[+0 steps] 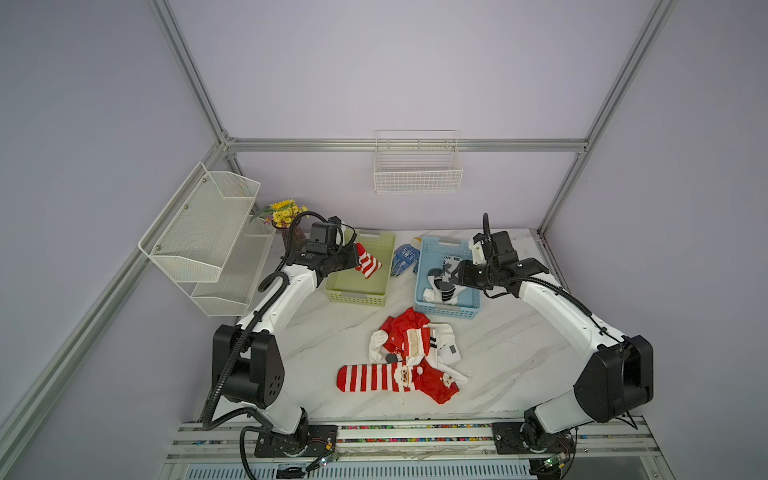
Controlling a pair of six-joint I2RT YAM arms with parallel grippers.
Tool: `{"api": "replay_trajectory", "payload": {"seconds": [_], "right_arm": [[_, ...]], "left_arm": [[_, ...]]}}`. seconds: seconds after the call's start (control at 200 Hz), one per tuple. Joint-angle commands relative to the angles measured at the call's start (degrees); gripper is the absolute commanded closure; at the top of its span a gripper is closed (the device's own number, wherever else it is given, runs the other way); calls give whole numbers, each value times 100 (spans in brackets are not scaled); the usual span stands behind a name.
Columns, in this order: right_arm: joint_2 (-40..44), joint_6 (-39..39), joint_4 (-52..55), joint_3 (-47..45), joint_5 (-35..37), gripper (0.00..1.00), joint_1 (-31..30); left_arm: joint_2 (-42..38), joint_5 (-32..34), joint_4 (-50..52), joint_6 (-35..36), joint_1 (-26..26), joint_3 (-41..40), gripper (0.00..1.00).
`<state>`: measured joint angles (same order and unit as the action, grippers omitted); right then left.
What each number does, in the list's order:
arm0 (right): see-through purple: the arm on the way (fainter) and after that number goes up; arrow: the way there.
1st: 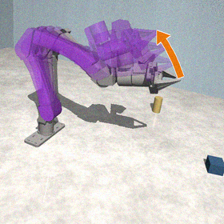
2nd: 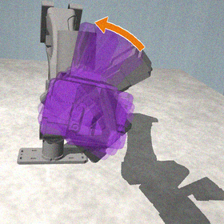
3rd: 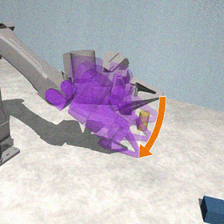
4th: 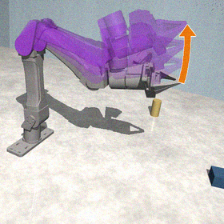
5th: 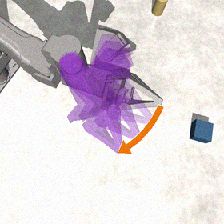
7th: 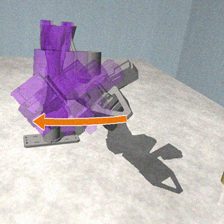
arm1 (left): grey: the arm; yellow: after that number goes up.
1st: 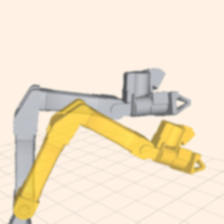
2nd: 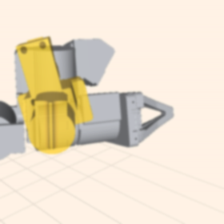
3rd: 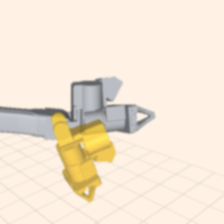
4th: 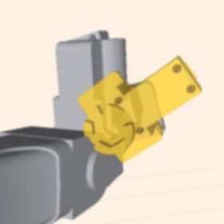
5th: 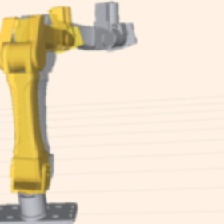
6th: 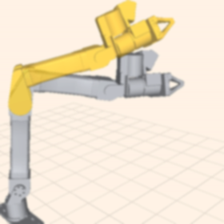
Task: Sort the socks into the basket by color
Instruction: Place the sock in the bin.
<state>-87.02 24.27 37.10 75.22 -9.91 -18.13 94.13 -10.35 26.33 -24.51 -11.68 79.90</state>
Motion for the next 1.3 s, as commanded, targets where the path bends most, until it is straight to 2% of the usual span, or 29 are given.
{"api": "replay_trajectory", "payload": {"seconds": [0.0, 0.555, 1.295], "right_arm": [[-65, -27, 34, 172, 24, 56, -80], [-192, -16, -45, 151, 20, 55, -173], [-356, -22, -58, 254, -13, 55, -200]], "left_arm": [[139, -134, -382, 157, 59, -105, 88], [910, -201, -493, 141, 155, -114, 88], [1245, 105, -487, 194, 263, -144, 82]]}}
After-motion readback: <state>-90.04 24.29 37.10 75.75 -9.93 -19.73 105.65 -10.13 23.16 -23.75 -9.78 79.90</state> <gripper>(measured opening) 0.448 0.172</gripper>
